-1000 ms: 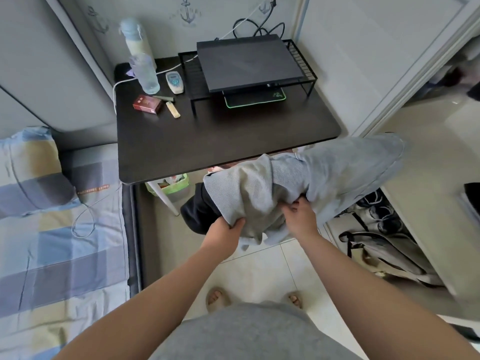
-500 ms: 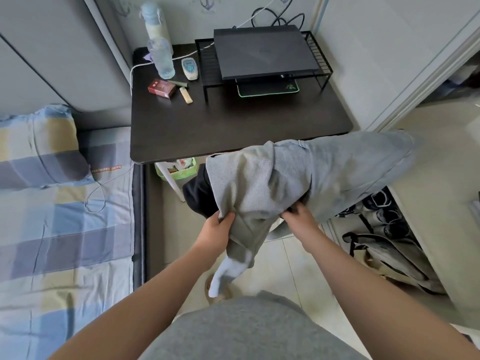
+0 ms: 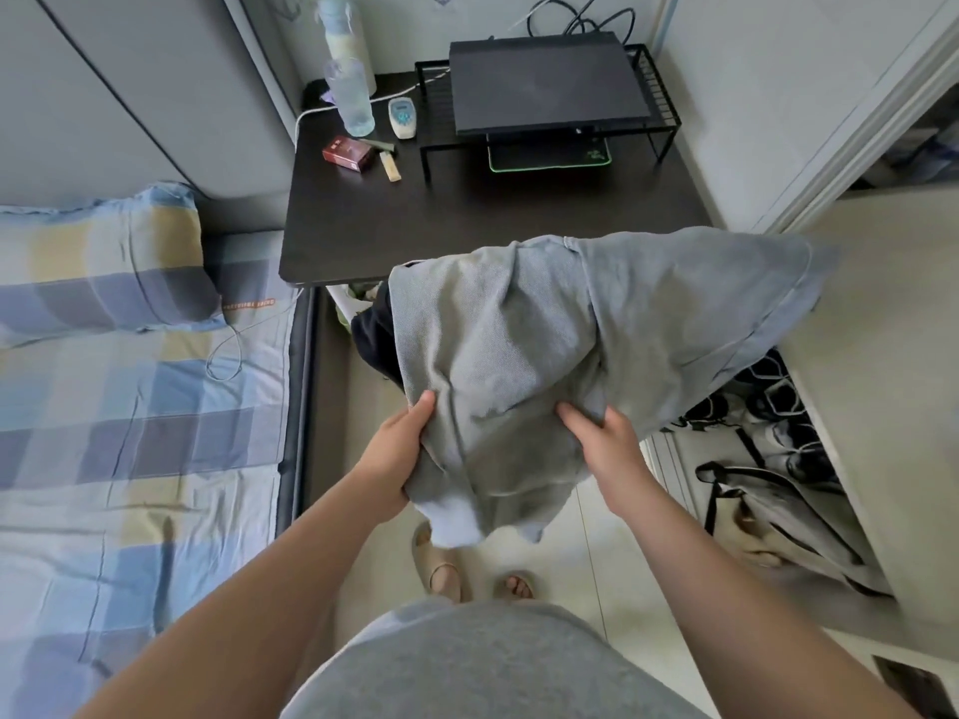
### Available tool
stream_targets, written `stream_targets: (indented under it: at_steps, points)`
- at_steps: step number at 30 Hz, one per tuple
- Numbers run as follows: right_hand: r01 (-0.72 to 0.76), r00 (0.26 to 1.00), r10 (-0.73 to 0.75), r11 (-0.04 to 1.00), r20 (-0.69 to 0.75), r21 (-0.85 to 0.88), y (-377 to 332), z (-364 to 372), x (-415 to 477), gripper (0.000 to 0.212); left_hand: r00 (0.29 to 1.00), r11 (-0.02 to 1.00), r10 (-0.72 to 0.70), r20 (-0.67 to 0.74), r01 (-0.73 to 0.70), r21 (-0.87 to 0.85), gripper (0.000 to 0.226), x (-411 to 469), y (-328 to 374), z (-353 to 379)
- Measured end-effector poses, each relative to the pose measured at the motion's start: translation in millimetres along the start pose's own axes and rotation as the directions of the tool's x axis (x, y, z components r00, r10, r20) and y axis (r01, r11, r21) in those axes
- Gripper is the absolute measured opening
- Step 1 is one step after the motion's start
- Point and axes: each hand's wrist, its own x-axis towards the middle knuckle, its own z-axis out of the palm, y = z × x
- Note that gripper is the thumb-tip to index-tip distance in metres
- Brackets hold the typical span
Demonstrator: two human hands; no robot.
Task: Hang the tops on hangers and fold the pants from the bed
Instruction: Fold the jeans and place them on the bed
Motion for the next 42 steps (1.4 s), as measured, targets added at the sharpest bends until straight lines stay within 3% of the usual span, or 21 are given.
stream_targets:
  at_steps: [5, 11, 16, 18, 22, 26, 31, 37, 42]
  points:
    - [0.107, 0.994, -0.106, 0.994, -0.020, 0.033, -23.9, -26.7, -39.8, 0.045, 0.994, 0.993, 0.107, 0.035, -0.105, -0.049, 0.055, -17.4, -17.9, 16.2]
    - [0.301, 0.952, -0.303, 0.952, 0.038, 0.061, -92.2, -40.6, -65.9, 0.018, 0.922, 0.922, 0.385, 0.030, -0.386, 0.016, 0.044, -46.7, 18.7, 41.6]
    - [0.473, 0.871, -0.483, 0.874, 0.090, 0.109, -169.9, -30.4, -75.1, 0.016, 0.826, 0.827, 0.563, 0.043, -0.562, -0.017, 0.027, -76.3, 86.1, 53.7]
    - [0.529, 0.822, -0.547, 0.837, 0.161, 0.144, -205.9, -25.2, -76.5, 0.010, 0.786, 0.787, 0.617, 0.046, -0.615, -0.048, 0.019, -90.8, 118.6, 54.2]
    - [0.637, 0.699, -0.662, 0.748, 0.272, 0.184, -278.2, -6.7, -88.1, 0.021, 0.716, 0.720, 0.693, 0.084, -0.682, -0.131, 0.016, -126.7, 183.6, 48.9]
    - [0.702, 0.605, -0.728, 0.679, 0.323, 0.214, -338.0, 23.6, -111.2, 0.019, 0.569, 0.586, 0.810, 0.141, -0.790, -0.182, 0.030, -171.1, 244.8, 39.7]
    - [0.794, 0.488, -0.813, 0.564, 0.317, 0.225, -407.9, 77.3, -155.1, 0.021, 0.393, 0.397, 0.918, 0.063, -0.899, -0.185, 0.057, -237.9, 325.3, 1.8]
    - [0.917, 0.232, -0.920, 0.315, 0.315, 0.245, -494.7, 169.4, -228.7, 0.021, 0.158, 0.154, 0.987, -0.023, -0.981, -0.118, 0.051, -330.1, 400.3, -77.3]
    - [0.942, 0.022, -0.944, 0.130, 0.329, 0.310, -557.0, 263.7, -306.7, 0.020, -0.064, -0.060, 0.990, -0.130, -0.998, 0.036, 0.053, -417.9, 450.7, -172.6]
